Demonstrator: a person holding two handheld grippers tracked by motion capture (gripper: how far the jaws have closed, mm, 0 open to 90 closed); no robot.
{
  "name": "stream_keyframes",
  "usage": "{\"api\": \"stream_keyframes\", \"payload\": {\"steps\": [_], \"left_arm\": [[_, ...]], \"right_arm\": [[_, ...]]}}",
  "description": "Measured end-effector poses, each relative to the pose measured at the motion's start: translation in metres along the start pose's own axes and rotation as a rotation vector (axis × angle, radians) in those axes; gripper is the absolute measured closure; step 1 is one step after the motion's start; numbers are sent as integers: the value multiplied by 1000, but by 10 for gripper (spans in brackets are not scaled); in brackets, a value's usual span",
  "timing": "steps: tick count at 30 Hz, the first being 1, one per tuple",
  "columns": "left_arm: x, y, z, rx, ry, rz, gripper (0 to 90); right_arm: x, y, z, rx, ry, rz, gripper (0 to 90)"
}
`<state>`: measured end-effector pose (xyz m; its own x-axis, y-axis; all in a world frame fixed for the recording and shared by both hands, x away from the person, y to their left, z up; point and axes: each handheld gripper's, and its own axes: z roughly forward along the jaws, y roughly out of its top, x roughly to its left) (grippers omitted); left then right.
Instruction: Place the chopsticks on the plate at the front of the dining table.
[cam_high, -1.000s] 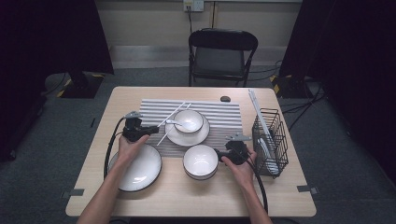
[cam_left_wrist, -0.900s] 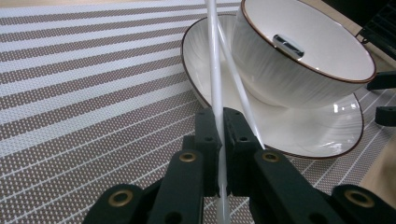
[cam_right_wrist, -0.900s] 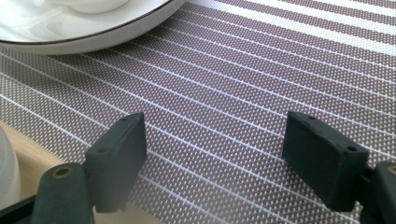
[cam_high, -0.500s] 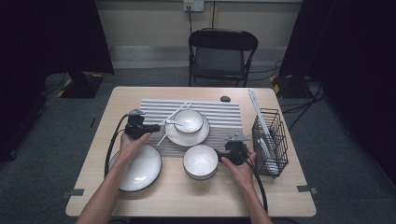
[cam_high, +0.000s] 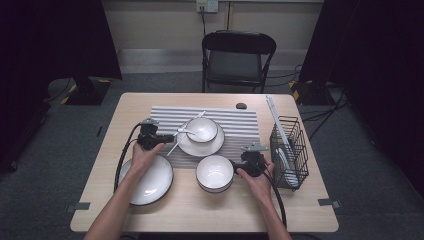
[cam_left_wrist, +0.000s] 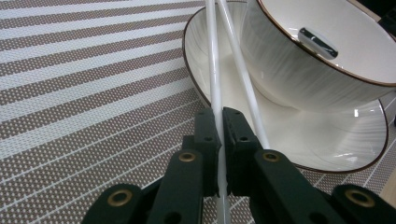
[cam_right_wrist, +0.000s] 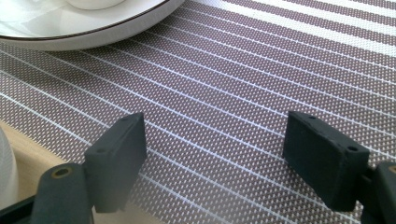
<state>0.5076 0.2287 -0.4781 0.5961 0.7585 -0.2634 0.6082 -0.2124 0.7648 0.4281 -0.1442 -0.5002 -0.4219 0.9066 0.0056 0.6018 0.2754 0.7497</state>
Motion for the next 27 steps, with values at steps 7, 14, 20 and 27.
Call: {"api": "stream_keyframes", "payload": {"steps": [7,14,20,27], "left_arm": [[-1,-1,3,7,-18,1,834],[-2,1,-3,-17,-29,-9,786],[-2,2,-15,-32,-27,9,766],[-1,-3,-27,-53,-34,21,748]], "right_arm": [[0,0,0,0,-3,3,207],[0,0,0,0,-3,3,207],[1,0,0,1,-3,2,208],[1,0,0,1,-3,3,208]]}}
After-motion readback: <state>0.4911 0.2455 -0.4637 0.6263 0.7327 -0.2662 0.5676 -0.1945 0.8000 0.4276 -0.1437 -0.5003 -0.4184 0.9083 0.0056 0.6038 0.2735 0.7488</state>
